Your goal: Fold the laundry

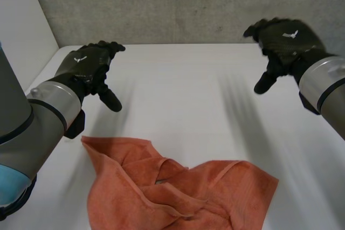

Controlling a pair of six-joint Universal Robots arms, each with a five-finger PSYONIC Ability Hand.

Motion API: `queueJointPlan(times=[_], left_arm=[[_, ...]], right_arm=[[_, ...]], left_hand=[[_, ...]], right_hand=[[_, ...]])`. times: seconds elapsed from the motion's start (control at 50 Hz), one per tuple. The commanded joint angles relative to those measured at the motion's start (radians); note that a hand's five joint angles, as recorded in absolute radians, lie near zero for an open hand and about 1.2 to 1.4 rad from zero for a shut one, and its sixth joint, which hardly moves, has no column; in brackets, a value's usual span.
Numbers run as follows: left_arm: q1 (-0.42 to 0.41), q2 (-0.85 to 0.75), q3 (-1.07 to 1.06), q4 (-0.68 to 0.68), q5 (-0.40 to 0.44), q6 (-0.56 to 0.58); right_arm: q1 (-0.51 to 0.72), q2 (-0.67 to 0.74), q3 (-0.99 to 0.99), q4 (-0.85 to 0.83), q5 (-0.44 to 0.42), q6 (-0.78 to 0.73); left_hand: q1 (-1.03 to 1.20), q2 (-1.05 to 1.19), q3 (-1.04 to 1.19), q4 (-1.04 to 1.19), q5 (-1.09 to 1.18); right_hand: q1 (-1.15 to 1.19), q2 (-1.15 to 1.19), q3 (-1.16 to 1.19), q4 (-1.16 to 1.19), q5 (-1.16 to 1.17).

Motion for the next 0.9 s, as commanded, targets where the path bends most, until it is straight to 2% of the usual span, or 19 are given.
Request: queueJointPlan(times=[0.02, 0.06, 0.08, 0.16, 0.26, 0.4, 0.46, 0.5, 0.52, 0.54, 0.56, 0.6, 0.64, 0.76, 0.78, 0.8, 0.82, 0.84, 0.9], left_arm=[[0.004, -0.024, -0.017, -0.055, 0.003, 0.130], [0.022, -0.027, -0.061, -0.117, 0.007, 0.273], [0.022, -0.027, -0.062, -0.118, 0.007, 0.274], [0.038, -0.030, -0.137, -0.197, 0.009, 0.415], [0.039, -0.021, -0.221, -0.237, 0.030, 0.430], [0.047, -0.013, -0.286, -0.239, 0.063, 0.430], [0.050, -0.021, -0.309, -0.225, 0.067, 0.429], [0.050, -0.030, -0.319, -0.213, 0.064, 0.426], [0.050, -0.030, -0.319, -0.213, 0.064, 0.426], [0.053, -0.032, -0.322, -0.196, 0.061, 0.423], [0.053, -0.032, -0.322, -0.196, 0.061, 0.423], [0.054, -0.036, -0.322, -0.141, 0.053, 0.420], [0.058, -0.030, -0.321, -0.107, 0.049, 0.420], [0.062, 0.023, -0.298, -0.009, 0.020, 0.420], [0.062, 0.023, -0.298, -0.009, 0.020, 0.420], [0.061, 0.036, -0.287, 0.009, 0.017, 0.420], [0.056, 0.042, -0.271, 0.022, 0.015, 0.420], [0.056, 0.042, -0.270, 0.022, 0.015, 0.420], [0.051, 0.043, -0.232, 0.027, 0.017, 0.420]], right_arm=[[0.018, 0.074, -0.014, 0.198, -0.123, -0.070], [0.032, 0.099, -0.014, 0.248, -0.146, -0.075], [0.048, 0.123, -0.013, 0.289, -0.162, -0.077], [0.085, 0.168, 0.012, 0.340, -0.189, -0.074], [0.089, 0.174, 0.159, 0.261, -0.263, -0.080], [0.088, 0.190, 0.297, 0.063, -0.278, -0.081], [0.091, 0.208, 0.343, -0.002, -0.286, -0.083], [0.092, 0.214, 0.357, -0.022, -0.289, -0.087], [0.092, 0.217, 0.371, -0.036, -0.289, -0.092], [0.092, 0.217, 0.371, -0.036, -0.289, -0.092], [0.095, 0.219, 0.385, -0.048, -0.289, -0.096], [0.098, 0.223, 0.392, -0.060, -0.292, -0.097], [0.107, 0.240, 0.403, -0.082, -0.312, -0.092], [0.143, 0.262, 0.400, -0.077, -0.369, -0.078], [0.155, 0.271, 0.394, -0.079, -0.381, -0.072], [0.164, 0.280, 0.385, -0.086, -0.384, -0.054], [0.164, 0.280, 0.385, -0.086, -0.384, -0.054], [0.163, 0.285, 0.368, -0.094, -0.381, -0.025], [0.157, 0.286, 0.290, -0.126, -0.345, 0.058]], left_hand=[[0.022, 0.032, 0.029, 0.030, -0.005], [0.028, 0.038, 0.035, 0.036, 0.001], [0.028, 0.038, 0.035, 0.036, 0.001], [0.028, 0.038, 0.035, 0.036, 0.001], [0.045, 0.055, 0.053, 0.053, 0.019], [0.192, 0.202, 0.200, 0.200, 0.165], [0.354, 0.364, 0.361, 0.362, 0.327], [0.733, 0.743, 0.741, 0.741, 0.706], [0.735, 0.745, 0.743, 0.743, 0.709], [0.921, 0.931, 0.929, 0.929, 0.895], [0.923, 0.933, 0.931, 0.931, 0.896], [1.189, 1.199, 1.197, 1.197, 1.162], [1.219, 1.229, 1.226, 1.227, 1.192], [1.219, 1.229, 1.227, 1.227, 1.193], [1.219, 1.229, 1.227, 1.227, 1.193], [1.219, 1.229, 1.227, 1.227, 1.193], [1.219, 1.229, 1.227, 1.227, 1.193], [1.219, 1.229, 1.227, 1.227, 1.193], [1.219, 1.229, 1.227, 1.227, 1.193]], right_hand=[[-0.037, -0.048, -0.041, -0.059, -0.068], [-0.037, -0.048, -0.041, -0.059, -0.068], [-0.037, -0.048, -0.041, -0.059, -0.068], [-0.037, -0.048, -0.041, -0.059, -0.068], [-0.037, -0.048, -0.041, -0.059, -0.068], [0.008, -0.003, 0.004, -0.014, -0.023], [0.067, 0.056, 0.063, 0.045, 0.036], [0.111, 0.100, 0.107, 0.089, 0.080], [0.157, 0.146, 0.154, 0.136, 0.127], [0.158, 0.147, 0.154, 0.136, 0.127], [0.239, 0.228, 0.236, 0.218, 0.208], [0.316, 0.305, 0.313, 0.295, 0.286], [0.401, 0.390, 0.398, 0.380, 0.370], [0.407, 0.396, 0.404, 0.386, 0.377], [0.535, 0.524, 0.532, 0.514, 0.504], [0.827, 0.816, 0.824, 0.806, 0.796], [0.830, 0.819, 0.826, 0.809, 0.799], [1.159, 1.148, 1.155, 1.137, 1.128], [1.184, 1.173, 1.181, 1.163, 1.153]])
